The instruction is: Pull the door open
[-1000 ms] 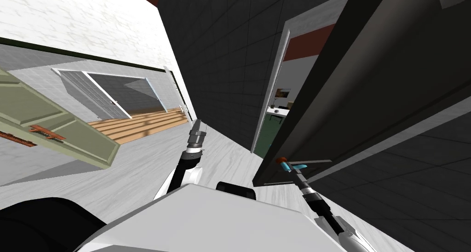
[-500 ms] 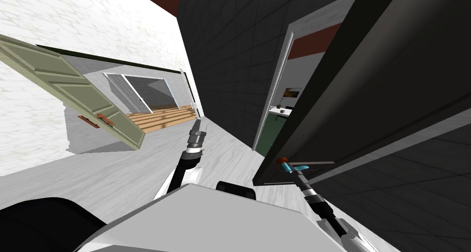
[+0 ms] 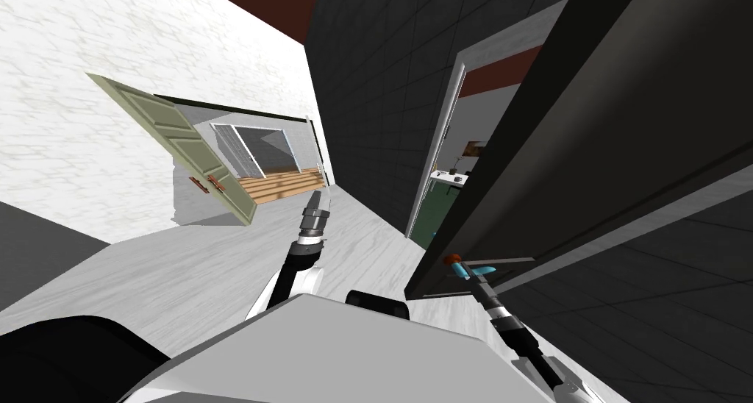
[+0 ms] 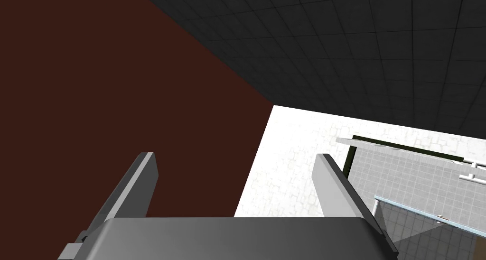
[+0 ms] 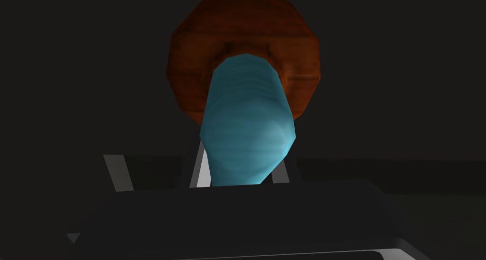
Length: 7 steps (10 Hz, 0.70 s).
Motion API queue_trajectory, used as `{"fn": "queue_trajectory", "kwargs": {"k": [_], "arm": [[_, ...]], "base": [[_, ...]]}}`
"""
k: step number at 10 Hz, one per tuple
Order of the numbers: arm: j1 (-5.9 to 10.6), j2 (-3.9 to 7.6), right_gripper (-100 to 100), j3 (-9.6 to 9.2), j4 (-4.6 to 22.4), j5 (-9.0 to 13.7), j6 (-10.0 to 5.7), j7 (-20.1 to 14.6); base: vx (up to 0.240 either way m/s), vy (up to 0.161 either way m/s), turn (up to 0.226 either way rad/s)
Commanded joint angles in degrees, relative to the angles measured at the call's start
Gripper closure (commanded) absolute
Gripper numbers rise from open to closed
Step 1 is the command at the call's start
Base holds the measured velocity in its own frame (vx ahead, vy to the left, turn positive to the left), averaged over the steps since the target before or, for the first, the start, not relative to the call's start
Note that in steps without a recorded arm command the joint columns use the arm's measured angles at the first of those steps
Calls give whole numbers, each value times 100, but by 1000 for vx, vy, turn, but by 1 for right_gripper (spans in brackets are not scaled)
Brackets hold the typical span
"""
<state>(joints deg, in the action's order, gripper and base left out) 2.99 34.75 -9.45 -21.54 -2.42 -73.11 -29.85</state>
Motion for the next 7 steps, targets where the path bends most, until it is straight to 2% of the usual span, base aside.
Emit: {"fn": "queue_trajectory", "kwargs": {"k": [1, 2, 7], "arm": [[72, 7, 100, -3, 168, -4, -106, 3], [21, -7, 100, -8, 55, -5, -30, -1], [-5, 18, 100, -18, 163, 7, -168, -9]], "base": [[-121, -59, 23], [-42, -21, 0], [-165, -92, 168]]}}
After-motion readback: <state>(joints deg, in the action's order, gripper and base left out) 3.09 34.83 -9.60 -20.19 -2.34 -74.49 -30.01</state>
